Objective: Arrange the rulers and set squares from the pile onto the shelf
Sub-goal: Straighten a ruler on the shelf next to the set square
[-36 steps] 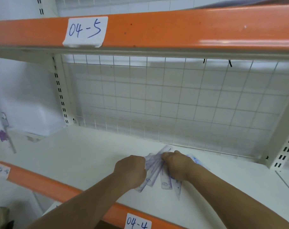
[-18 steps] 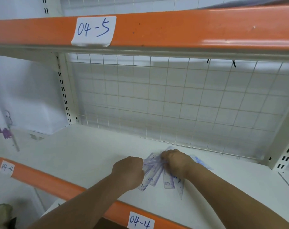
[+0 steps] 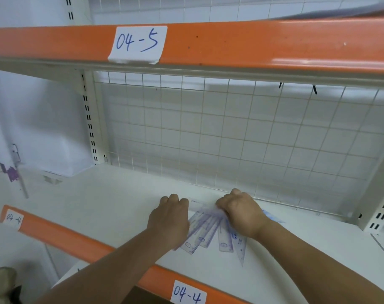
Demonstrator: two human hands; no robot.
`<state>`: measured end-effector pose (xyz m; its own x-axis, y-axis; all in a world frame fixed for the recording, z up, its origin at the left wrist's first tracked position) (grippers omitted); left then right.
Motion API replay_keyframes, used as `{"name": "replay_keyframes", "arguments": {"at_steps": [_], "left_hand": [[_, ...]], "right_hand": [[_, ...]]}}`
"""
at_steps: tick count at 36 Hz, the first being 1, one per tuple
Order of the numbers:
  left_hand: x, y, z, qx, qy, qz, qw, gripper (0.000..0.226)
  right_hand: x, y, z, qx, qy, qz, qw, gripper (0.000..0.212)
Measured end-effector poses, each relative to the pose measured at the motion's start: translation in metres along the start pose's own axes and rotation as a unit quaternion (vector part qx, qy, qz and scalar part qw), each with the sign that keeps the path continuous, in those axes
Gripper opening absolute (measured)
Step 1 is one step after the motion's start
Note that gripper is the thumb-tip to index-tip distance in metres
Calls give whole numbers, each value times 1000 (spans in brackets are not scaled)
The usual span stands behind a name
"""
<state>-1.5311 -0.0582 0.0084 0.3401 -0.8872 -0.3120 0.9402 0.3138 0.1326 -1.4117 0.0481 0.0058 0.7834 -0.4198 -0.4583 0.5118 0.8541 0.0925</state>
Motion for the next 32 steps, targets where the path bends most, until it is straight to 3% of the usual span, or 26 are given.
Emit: {"name": "replay_keyframes", "arguments": {"at_steps": [7, 10, 15, 18, 22, 25, 29, 32], "left_hand": [[-1, 5, 15, 32, 70, 2, 997, 40], [-1, 6, 14, 28, 64, -4, 998, 44], [2, 4, 15, -5, 30, -23, 999, 16], [1, 0, 14, -20, 40, -19, 999, 13], [-1, -2, 14, -1, 54, 11, 998, 35], [-1, -2, 14, 22, 39, 29, 999, 48], [1, -2, 9, 16, 7, 30, 999, 52], [2, -1, 6, 7, -4, 21, 1000, 50]], "right_hand": [[5, 4, 1, -142, -77, -68, 985, 27], [6, -1, 4, -177, -81, -77, 978, 27], [9, -6, 7, -189, -70, -59, 978, 19], [10, -8, 11, -178, -66, -51, 980, 18], [5, -5, 22, -107, 36, -56, 992, 24], [4, 2, 24, -52, 105, -68, 991, 14], [6, 8, 25, 16, 112, -23, 993, 46], [12, 10, 24, -34, 125, 9, 992, 50]]}}
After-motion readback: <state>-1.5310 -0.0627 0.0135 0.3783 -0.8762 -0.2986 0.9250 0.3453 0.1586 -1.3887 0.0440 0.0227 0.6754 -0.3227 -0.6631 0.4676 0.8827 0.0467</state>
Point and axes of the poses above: each hand's wrist, its own x-axis away from the middle knuckle, its own z-axis out of the back of the hand, y = z × x, the point moved 6 cm from there along -x, towards the middle knuckle, and after that the axes turned 11 degrees about y, right-handed, at the moved point
